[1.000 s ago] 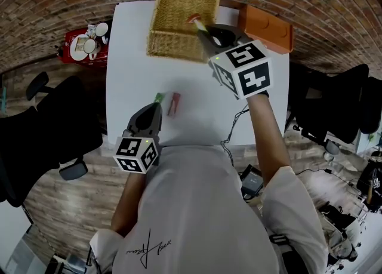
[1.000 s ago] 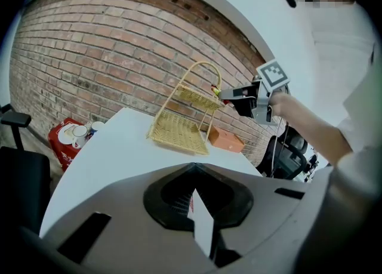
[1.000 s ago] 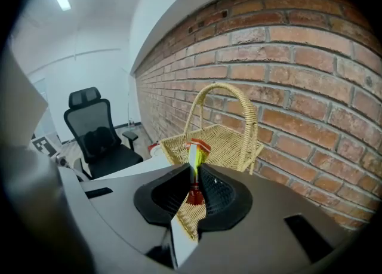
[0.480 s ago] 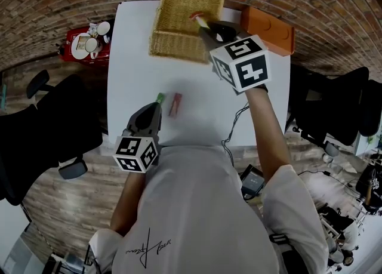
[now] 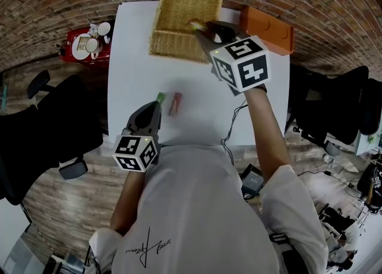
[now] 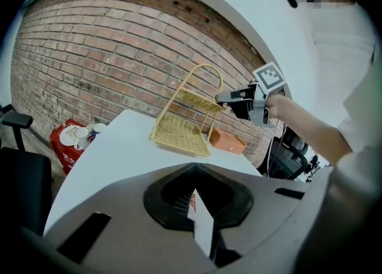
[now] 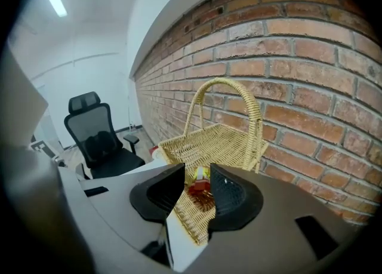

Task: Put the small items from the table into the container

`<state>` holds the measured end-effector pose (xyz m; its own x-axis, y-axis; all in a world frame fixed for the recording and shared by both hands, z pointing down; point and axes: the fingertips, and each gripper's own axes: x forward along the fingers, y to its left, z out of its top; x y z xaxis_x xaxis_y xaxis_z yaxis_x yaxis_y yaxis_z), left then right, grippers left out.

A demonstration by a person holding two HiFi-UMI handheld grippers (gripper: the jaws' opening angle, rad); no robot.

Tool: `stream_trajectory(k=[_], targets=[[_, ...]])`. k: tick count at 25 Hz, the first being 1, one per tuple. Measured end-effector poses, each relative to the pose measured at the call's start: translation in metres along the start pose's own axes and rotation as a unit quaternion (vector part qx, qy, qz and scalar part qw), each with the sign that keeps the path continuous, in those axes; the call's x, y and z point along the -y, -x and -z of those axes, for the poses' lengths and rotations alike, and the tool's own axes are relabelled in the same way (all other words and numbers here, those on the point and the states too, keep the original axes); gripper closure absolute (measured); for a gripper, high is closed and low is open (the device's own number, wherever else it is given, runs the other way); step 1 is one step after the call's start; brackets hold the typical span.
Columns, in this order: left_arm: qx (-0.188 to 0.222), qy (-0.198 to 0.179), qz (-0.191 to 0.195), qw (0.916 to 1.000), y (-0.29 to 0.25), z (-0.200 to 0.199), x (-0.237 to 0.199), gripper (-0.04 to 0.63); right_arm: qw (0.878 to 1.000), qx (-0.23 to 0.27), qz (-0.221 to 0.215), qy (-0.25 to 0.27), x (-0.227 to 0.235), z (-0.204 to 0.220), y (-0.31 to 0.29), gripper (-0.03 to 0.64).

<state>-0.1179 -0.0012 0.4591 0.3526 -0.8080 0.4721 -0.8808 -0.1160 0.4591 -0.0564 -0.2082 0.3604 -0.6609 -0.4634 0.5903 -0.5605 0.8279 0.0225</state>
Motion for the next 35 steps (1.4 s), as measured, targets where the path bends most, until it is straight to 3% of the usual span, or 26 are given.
stream_trajectory(k=[13,27,35], targets=[[0.009,-0.008,0.003,0.9999,0.003,-0.003,0.006,0.584,0.999,0.027,0.002,-0.02,-0.002,0.0,0.019,0.506],[0.021,-0.018,0.006,0.9996,0.008,-0.006,0.016,0.584,0.995,0.077,-0.03,-0.061,-0.029,0.002,0.06,0.508],[0.022,-0.019,0.009,0.9995,0.01,-0.002,0.025,0.584,0.994,0.079,-0.049,-0.065,-0.048,0.029,0.073,0.56]])
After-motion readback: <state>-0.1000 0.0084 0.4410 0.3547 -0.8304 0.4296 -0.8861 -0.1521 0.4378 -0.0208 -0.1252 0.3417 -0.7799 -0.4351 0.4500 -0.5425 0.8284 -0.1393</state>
